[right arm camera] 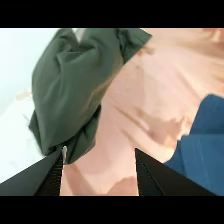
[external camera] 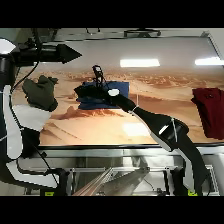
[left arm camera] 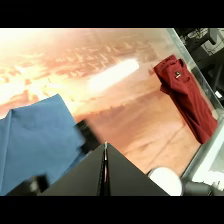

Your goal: Fold the shirts.

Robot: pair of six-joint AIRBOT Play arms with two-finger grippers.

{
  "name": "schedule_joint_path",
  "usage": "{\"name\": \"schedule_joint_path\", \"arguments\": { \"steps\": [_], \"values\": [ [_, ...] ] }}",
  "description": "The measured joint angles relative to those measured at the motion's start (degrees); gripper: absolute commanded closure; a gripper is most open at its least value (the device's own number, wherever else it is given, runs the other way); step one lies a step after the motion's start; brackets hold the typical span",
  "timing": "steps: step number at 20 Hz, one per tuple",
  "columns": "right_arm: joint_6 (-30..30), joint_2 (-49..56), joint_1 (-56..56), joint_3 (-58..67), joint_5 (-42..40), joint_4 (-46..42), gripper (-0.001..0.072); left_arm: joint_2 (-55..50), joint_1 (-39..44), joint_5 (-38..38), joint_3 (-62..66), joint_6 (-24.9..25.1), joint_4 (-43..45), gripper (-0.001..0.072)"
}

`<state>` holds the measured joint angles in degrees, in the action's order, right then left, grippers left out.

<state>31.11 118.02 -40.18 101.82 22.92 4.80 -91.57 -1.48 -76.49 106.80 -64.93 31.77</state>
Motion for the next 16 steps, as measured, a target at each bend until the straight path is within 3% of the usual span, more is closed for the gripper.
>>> {"name": "schedule_joint_path", "arguments": {
  "steps": [3,6,8,10,11,12,16],
  "values": [
    [12.9,-3.8,6.0,0.7,9.8,-14.2,0.0207,0.1,-0.2,-0.3,-0.3,0.2,-0.2,0.0705],
    [30.2,-7.1,14.3,0.8,24.7,-33.3,0.0207,0.2,-0.3,-0.8,-0.3,0.3,-0.2,0.0705],
    [38.5,-8.1,20.0,0.3,34.4,-42.4,0.0207,0.2,-0.3,-1.2,-0.3,0.3,-0.1,0.0705],
    [43.8,-8.7,25.1,-1.6,40.9,-47.6,0.0204,0.2,-0.3,-1.5,-0.3,0.3,0.0,0.0705],
    [45.9,-8.8,27.4,-3.1,43.2,-49.4,0.0154,0.2,-0.3,-1.9,-0.3,0.3,0.0,0.0705],
    [47.3,-8.8,29.1,-4.5,44.3,-50.7,0.0028,0.2,-0.3,-2.2,-0.3,0.4,0.0,0.0705],
    [50.2,-7.4,32.2,-8.3,44.2,-52.6,0.002,0.2,-0.2,-2.8,-0.3,0.5,0.0,0.0705]
  ]
}}
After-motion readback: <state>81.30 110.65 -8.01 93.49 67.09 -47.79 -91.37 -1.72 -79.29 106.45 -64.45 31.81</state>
